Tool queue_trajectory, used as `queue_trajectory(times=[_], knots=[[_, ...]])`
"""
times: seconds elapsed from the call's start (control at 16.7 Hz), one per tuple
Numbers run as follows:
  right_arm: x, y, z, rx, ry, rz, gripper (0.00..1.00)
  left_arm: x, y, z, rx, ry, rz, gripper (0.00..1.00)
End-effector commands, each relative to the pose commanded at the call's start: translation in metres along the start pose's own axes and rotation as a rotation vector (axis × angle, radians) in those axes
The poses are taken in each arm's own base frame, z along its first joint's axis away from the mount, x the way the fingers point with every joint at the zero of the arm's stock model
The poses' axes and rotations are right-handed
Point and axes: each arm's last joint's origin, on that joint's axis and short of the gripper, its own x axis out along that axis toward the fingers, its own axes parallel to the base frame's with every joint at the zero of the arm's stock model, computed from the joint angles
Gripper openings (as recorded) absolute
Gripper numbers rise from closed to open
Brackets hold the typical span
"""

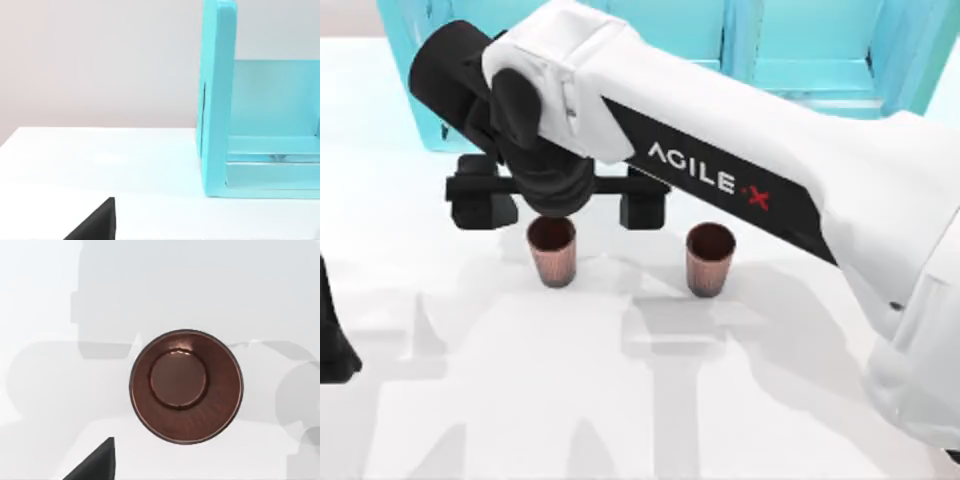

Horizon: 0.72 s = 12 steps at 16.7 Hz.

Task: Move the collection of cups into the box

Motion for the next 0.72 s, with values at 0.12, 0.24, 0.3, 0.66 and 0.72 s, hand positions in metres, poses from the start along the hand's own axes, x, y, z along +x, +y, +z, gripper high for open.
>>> queue_trajectory(times=[0.12, 0.24, 0.3, 0.66, 0.72], knots=[[0.025, 0.001, 0.001, 0.002, -0.004, 0.004, 1.0, 0.0, 0.0, 0.0, 0.0, 0.0, 0.0, 1.0], [0.051, 0.002, 0.0, 0.003, -0.006, 0.008, 1.0, 0.0, 0.0, 0.0, 0.0, 0.0, 0.0, 1.0], [0.062, 0.001, -0.001, 0.003, -0.006, 0.007, 1.0, 0.0, 0.0, 0.0, 0.0, 0.0, 0.0, 1.0], [0.075, 0.0, -0.002, 0.001, -0.002, 0.003, 1.0, 0.0, 0.0, 0.0, 0.0, 0.0, 0.0, 1.0], [0.075, 0.0, -0.002, 0.001, -0.002, 0.003, 0.92, 0.0, 0.0, 0.0, 0.0, 0.0, 0.0, 1.0]])
